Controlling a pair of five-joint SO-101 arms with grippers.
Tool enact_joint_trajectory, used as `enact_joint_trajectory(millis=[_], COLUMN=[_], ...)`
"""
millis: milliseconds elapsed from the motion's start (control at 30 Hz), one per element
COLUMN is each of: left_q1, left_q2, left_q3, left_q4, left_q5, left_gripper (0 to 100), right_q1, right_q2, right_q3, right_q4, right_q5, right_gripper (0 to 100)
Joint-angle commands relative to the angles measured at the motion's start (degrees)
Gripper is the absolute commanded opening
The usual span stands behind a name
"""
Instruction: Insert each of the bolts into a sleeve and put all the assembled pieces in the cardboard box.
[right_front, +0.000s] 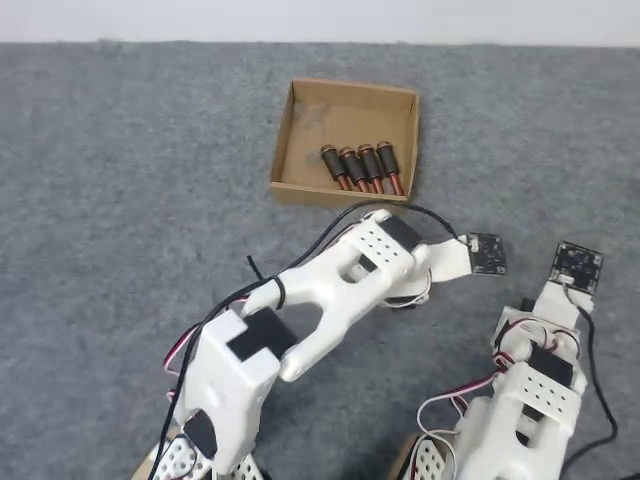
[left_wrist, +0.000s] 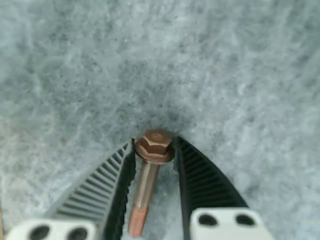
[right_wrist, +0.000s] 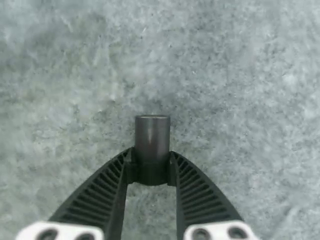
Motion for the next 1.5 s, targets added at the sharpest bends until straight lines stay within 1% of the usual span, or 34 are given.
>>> enact_joint_trajectory(millis=[0,100,233,333,433,533,733,800,967,1167,1400,1467], left_q1=[-0.97,-1.05,-2.64,-3.43,-3.87,-3.96,-3.96,-3.96,-3.96,-3.43,-4.57,-4.92], left_q2=[0.0,-0.53,-3.96,-5.71,-5.71,-5.71,-5.54,-3.78,1.41,3.69,3.69,3.6], left_q3=[-4.18,-4.26,-5.14,-4.7,-3.47,-2.24,0.84,1.19,-6.55,-9.19,-9.36,-9.36], left_q4=[2.29,1.93,2.2,3.25,3.69,3.34,-3.6,-4.22,1.49,2.37,3.87,3.87], left_q5=[0.53,0.97,5.54,5.27,1.49,0.18,0.53,0.53,0.53,0.53,0.79,3.16], left_gripper=[12,12,12,12,12,12,12,12,11,1,1,1], right_q1=[-0.66,-0.66,-0.66,-0.66,-0.66,-0.66,-0.66,-0.66,-0.66,-0.66,-0.66,-0.66], right_q2=[-1.89,-1.89,-1.89,-1.89,-1.89,-1.89,-1.89,-1.89,-1.89,-1.89,-1.89,-1.89], right_q3=[-0.44,-0.44,-0.44,-0.44,-0.44,-0.44,-0.44,-0.44,-0.44,-0.35,-0.35,-0.35], right_q4=[-1.27,-1.27,-1.27,-1.27,-1.27,-1.27,-1.27,-1.36,-1.36,-1.36,-1.36,-1.36], right_q5=[1.58,1.58,1.58,1.58,1.58,1.58,1.67,1.67,1.67,1.76,1.67,1.67], right_gripper=[2.4,2.4,2.4,2.4,2.4,2.4,2.4,2.4,2.4,2.4,2.4,2.4])
